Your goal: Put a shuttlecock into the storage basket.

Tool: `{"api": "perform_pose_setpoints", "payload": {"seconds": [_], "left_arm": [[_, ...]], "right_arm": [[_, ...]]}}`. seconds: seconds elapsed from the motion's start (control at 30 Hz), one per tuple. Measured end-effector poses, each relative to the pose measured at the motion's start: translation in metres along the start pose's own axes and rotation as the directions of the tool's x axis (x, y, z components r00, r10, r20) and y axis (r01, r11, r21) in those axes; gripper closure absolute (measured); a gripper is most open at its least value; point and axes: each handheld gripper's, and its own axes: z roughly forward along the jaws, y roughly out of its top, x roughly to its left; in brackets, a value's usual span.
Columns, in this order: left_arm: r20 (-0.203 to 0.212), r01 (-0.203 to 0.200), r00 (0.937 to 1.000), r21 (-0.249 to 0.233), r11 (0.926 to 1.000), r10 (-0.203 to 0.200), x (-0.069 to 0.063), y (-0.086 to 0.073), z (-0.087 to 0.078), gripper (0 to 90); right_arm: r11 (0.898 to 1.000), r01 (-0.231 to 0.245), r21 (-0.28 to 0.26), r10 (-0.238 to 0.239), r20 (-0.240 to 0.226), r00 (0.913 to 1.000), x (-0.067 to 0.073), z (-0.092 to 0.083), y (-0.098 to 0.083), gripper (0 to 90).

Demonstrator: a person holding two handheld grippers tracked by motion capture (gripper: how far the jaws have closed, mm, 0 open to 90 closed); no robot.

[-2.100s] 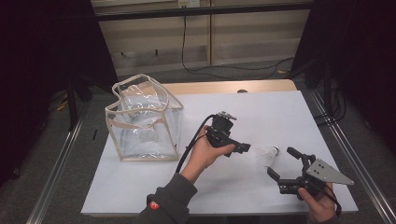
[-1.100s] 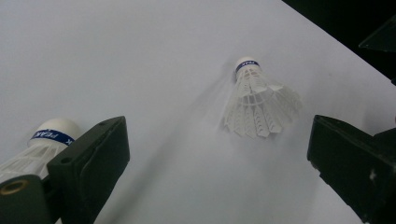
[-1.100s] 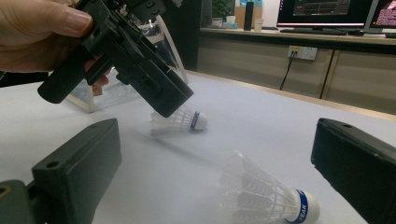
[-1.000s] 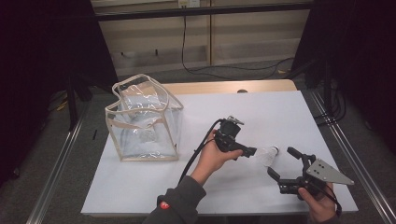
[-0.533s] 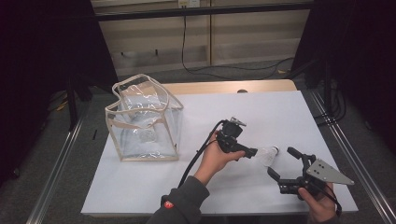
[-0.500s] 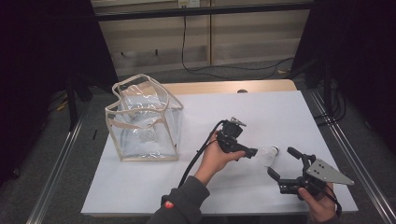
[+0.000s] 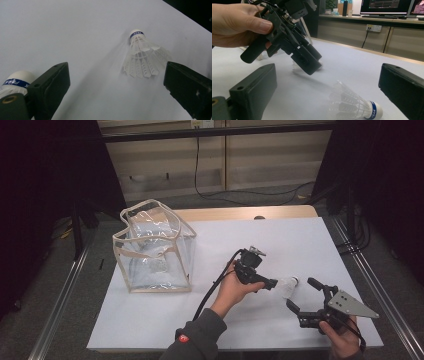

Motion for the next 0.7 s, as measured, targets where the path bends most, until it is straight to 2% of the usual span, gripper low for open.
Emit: {"api": "perform_pose_setpoints", "payload": {"seconds": [0.7], "left_arm": [[0.019,-0.038,0.9991,0.007,0.9993,0.038,-0.003,-0.003,0.017,17.9]], "right_arm": [[1.000,0.001,0.001,-0.001,0.001,1.0000,-0.001,0.000,0.000,1.5]]}}
